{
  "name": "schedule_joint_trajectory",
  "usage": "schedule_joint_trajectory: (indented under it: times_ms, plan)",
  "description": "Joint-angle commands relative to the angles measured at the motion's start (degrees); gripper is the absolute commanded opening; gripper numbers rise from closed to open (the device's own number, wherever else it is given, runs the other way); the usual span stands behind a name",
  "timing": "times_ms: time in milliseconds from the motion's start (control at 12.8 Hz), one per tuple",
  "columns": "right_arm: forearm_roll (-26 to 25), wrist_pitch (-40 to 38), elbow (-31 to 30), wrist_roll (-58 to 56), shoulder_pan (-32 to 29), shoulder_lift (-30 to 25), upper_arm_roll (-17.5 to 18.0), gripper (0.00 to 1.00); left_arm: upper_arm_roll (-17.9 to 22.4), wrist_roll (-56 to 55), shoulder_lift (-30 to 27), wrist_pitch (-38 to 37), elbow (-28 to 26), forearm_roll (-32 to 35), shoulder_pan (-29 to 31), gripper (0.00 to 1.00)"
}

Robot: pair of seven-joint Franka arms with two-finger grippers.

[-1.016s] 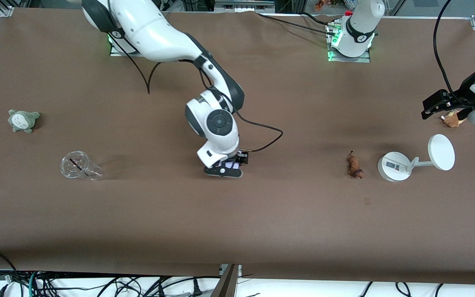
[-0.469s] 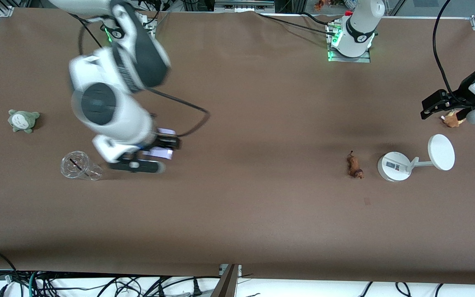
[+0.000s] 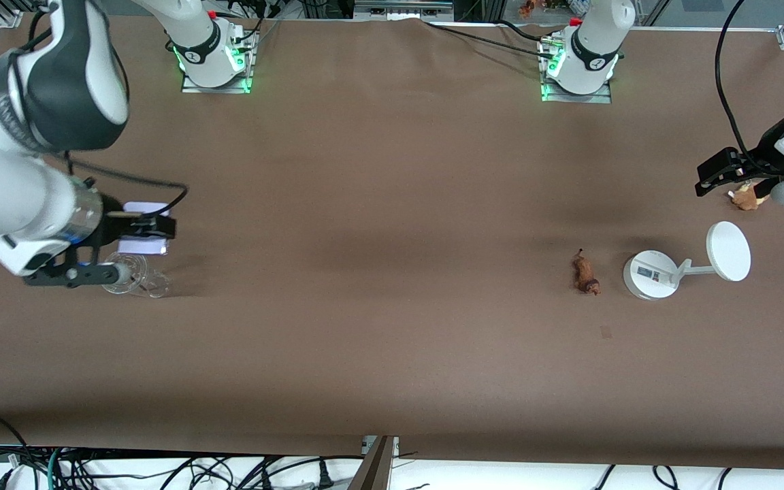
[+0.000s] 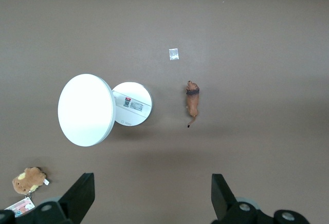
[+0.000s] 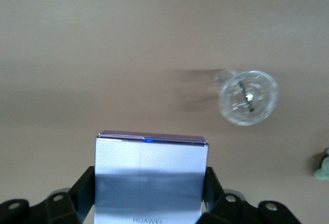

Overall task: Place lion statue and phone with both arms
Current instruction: 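Lift and carry the phone toward the glass cup with the right gripper, then lower the phone onto the table beside the glass cup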

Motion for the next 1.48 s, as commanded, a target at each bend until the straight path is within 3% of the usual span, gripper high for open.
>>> schedule_joint_trajectory:
  times_ms: [0,547,1016,1406]
  plan:
    - [1.0,8.9,-9.0,-1.4,0.6,-1.6,-0.8,0.00,0.1,1.2,-0.5,-0.8,0.0,1.1,-0.1,1.00]
    - [1.2,38.6,-28.0,-3.2,0.6,0.0,-0.3,0.00,0.0,1.2,-0.5,-0.8,0.1,1.1,-0.1,1.00]
    - [1.2,49.8,-29.1,-3.2,0.8,6.5,1.4,0.00,-0.1,1.2,-0.6,-0.8,0.1,1.1,-0.1,1.00]
    - [1.1,50.7,-28.9,-3.7,0.4,9.6,2.7,0.00,-0.1,1.2,-0.6,-0.8,0.1,1.1,-0.1,1.00]
